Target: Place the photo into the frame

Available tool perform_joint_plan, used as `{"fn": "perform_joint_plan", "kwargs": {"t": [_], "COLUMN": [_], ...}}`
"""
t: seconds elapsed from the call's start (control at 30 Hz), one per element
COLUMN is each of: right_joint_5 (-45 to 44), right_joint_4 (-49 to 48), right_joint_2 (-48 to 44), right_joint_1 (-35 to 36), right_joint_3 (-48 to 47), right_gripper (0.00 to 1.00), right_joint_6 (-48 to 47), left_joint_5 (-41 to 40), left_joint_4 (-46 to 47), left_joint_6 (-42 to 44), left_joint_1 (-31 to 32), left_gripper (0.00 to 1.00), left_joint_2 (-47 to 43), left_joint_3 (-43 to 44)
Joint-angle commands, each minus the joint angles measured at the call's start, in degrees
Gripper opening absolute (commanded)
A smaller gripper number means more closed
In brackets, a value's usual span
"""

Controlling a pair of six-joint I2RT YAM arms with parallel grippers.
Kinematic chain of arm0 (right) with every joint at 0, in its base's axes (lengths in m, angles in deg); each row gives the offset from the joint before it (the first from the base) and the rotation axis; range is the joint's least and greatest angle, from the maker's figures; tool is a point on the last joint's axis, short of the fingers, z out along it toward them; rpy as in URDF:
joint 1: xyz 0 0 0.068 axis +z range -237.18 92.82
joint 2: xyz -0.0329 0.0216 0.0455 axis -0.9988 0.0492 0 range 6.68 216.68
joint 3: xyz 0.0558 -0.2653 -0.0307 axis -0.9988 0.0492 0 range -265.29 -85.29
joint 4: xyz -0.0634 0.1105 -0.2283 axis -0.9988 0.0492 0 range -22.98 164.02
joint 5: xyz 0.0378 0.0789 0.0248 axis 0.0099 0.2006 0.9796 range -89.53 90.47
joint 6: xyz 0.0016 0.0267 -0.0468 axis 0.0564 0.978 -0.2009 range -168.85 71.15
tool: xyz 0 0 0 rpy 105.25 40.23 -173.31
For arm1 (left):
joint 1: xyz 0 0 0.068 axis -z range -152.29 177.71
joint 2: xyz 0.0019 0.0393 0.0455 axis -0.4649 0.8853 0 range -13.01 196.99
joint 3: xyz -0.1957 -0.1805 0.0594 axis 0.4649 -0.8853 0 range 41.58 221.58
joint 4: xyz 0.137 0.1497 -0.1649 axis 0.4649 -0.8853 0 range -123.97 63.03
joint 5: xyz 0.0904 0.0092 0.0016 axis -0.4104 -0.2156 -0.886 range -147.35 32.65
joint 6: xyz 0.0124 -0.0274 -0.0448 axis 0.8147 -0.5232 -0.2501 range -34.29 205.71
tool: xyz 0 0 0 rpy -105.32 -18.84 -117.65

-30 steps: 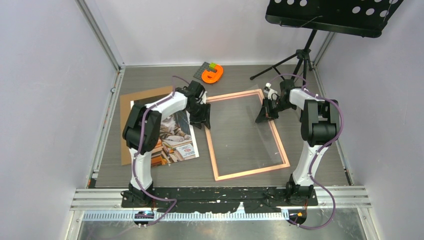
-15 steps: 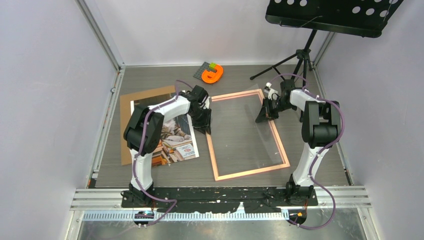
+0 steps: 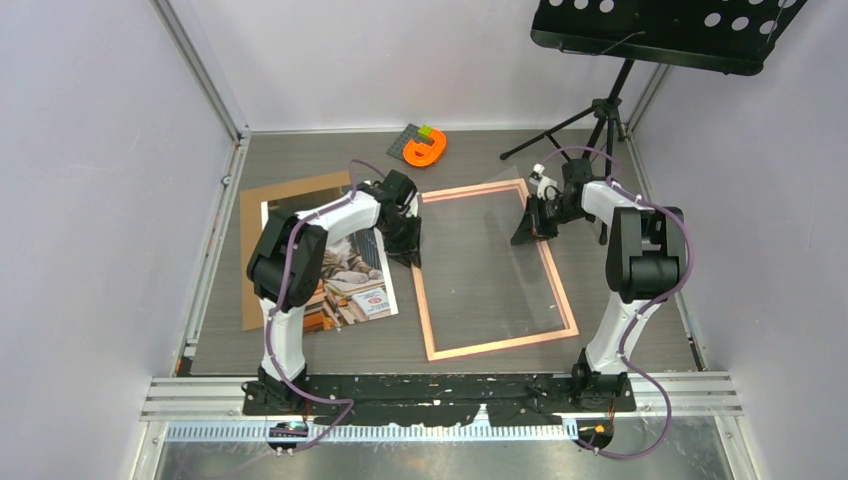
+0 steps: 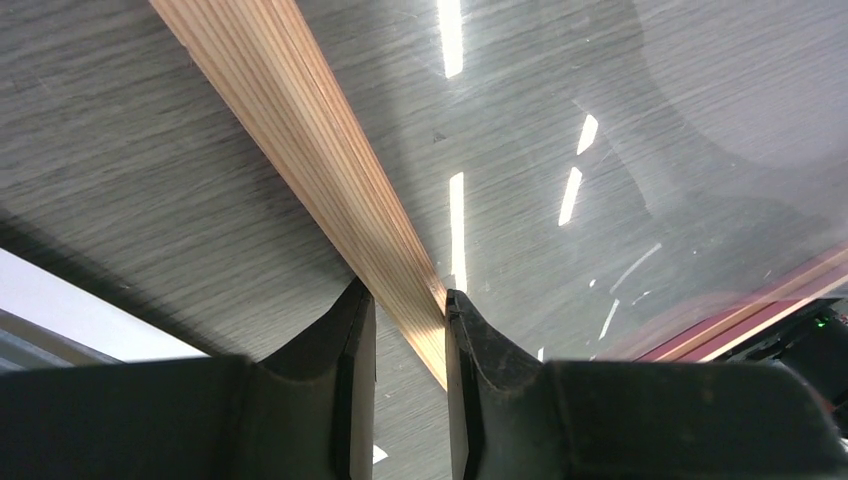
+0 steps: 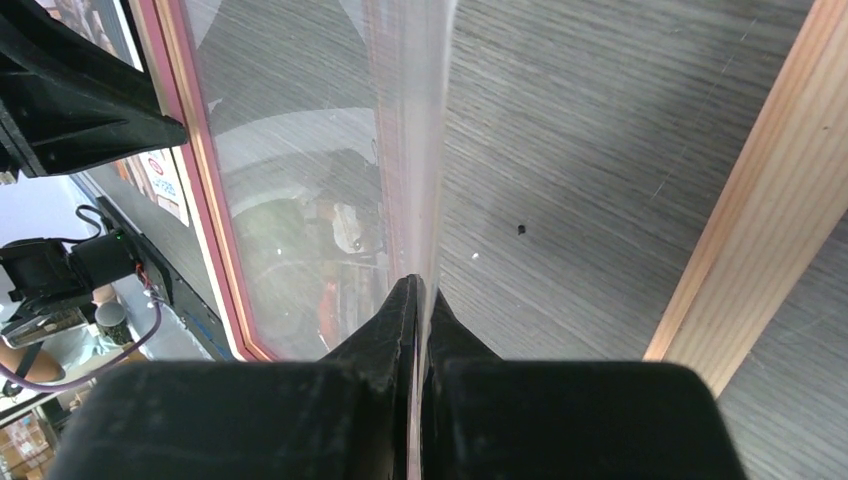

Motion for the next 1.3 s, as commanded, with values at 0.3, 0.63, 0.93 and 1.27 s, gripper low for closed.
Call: {"fn": "perform_joint_plan", "kwargs": {"t": [0.3, 0.63, 0.93, 1.27], "right_joint_5": [8.2, 15.2, 18.0, 18.3], "right_joint_4": [-4.8, -13.1, -16.3, -16.3], "right_joint_2": [-7.1, -10.7, -13.1, -14.4], "right_joint_1": [-1.7, -2.3, -3.0, -3.4], "right_joint_3": [4.2, 8.5, 9.2, 9.5], "right_gripper": [0.06, 0.06, 0.06, 0.06], "right_joint_6": [8.2, 19.2, 26.4, 28.8], "left_joint_5": [-3.3, -3.1, -3.5, -3.9], "left_joint_4": [-0.1, -1.5, -0.8, -0.1], "left_joint_6": [5.9, 8.2, 8.0, 7.4], "left_joint_1": [0.2, 0.0, 0.0, 0.0], "left_gripper": [0.00, 0.00, 0.00, 0.00], "left_joint_2": [1.1, 4.2, 4.6, 4.7], "left_joint_3": [7.3, 11.1, 10.4, 10.0]}}
